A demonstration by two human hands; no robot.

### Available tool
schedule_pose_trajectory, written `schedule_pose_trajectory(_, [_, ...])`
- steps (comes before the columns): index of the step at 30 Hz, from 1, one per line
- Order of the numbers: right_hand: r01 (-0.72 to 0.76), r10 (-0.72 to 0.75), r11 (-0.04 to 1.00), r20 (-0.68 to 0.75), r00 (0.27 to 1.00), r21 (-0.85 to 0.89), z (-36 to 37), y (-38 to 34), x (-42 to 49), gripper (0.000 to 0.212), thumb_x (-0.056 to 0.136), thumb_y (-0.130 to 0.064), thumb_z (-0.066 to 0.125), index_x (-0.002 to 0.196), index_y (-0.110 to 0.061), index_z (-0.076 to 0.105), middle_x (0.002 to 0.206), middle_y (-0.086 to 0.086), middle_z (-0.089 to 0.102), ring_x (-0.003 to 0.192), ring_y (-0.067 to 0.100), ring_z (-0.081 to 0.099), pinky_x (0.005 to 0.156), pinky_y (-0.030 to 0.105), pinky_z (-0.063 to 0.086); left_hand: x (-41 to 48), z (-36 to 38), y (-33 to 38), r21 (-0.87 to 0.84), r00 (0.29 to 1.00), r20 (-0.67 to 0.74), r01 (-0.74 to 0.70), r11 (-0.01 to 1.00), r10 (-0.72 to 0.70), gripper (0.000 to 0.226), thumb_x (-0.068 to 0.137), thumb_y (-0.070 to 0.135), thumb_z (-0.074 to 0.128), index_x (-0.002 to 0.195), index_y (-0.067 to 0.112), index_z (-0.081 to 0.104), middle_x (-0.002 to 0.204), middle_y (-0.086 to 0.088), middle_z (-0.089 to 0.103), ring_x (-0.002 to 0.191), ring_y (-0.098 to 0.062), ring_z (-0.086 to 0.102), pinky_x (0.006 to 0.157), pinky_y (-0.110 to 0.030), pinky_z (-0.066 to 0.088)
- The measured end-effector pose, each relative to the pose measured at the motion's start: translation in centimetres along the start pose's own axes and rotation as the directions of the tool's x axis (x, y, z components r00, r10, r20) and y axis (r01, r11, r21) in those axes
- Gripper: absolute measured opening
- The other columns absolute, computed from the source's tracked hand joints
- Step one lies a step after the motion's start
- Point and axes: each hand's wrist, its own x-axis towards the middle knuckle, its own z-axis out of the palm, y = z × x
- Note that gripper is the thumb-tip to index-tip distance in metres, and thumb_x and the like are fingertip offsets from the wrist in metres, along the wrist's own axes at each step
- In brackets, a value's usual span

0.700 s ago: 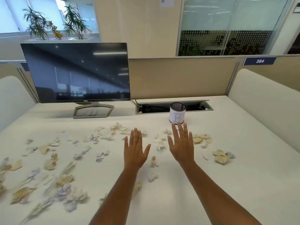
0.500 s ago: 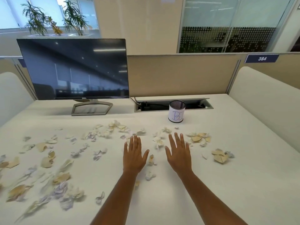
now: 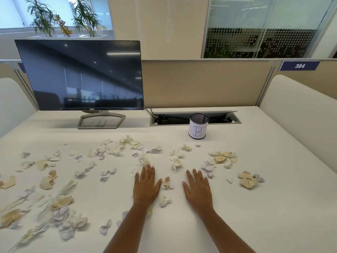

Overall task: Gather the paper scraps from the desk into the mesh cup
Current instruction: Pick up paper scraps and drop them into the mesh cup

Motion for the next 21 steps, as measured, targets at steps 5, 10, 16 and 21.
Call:
schedule_pose_trajectory(5, [-0.01, -0.001, 0.994, 0.1, 0.995, 0.109, 2.0, 0.8, 0.1, 0.05, 0.098, -0.039, 0.03, 0.145, -0.023, 0.025, 0.157, 0.004, 0.018, 0.146, 0.022, 0.012, 0.12, 0.036, 0.008, 0.0, 0.2, 0.1, -0.02, 0.999, -0.046, 0.001, 1.0, -0.002, 0.061, 0.099, 0.045, 0.018, 0.15, 0.015, 0.002, 0.16, -0.006, -0.002, 0.149, -0.017, 0.002, 0.121, -0.039, 0.003])
schedule_pose_trajectory(10, [-0.007, -0.002, 0.996, 0.106, 0.994, 0.085, 2.1, 0.8, 0.2, 0.051, 0.098, -0.04, 0.029, 0.146, -0.026, 0.023, 0.158, 0.002, 0.016, 0.147, 0.02, 0.01, 0.12, 0.035, 0.006, 0.4, 0.5, 0.2, -0.04, 0.998, -0.069, 0.004, 0.999, -0.007, 0.06, 0.099, 0.043, 0.018, 0.15, 0.015, 0.003, 0.16, -0.005, 0.0, 0.149, -0.017, 0.003, 0.12, -0.04, 0.004])
schedule_pose_trajectory(16, [0.005, -0.004, 0.998, -0.018, 1.0, 0.059, 0.7, 0.3, -0.1, 0.034, 0.088, -0.038, 0.048, 0.108, -0.021, 0.07, 0.117, 0.005, 0.069, 0.109, 0.022, 0.066, 0.09, 0.036, 0.053, 1.2, -0.1, 1.2, -0.091, 0.996, -0.081, 0.023, 0.996, -0.031, 0.056, 0.099, 0.04, 0.024, 0.149, 0.017, 0.016, 0.16, -0.01, 0.007, 0.148, -0.023, 0.005, 0.12, -0.044, 0.005])
schedule_pose_trajectory(21, [0.013, 0.003, 0.99, -0.112, 0.994, 0.138, 0.4, 0.4, 0.0, 0.019, 0.086, -0.02, 0.061, 0.1, -0.014, 0.072, 0.107, 0.006, 0.073, 0.1, 0.022, 0.069, 0.08, 0.031, 0.056, 1.9, -1.9, 3.5, -0.176, 0.977, -0.204, -0.1, 0.979, 0.063, 0.05, 0.098, 0.029, 0.035, 0.145, 0.012, 0.028, 0.157, -0.014, 0.018, 0.147, -0.028, 0.013, 0.12, -0.044, 0.014])
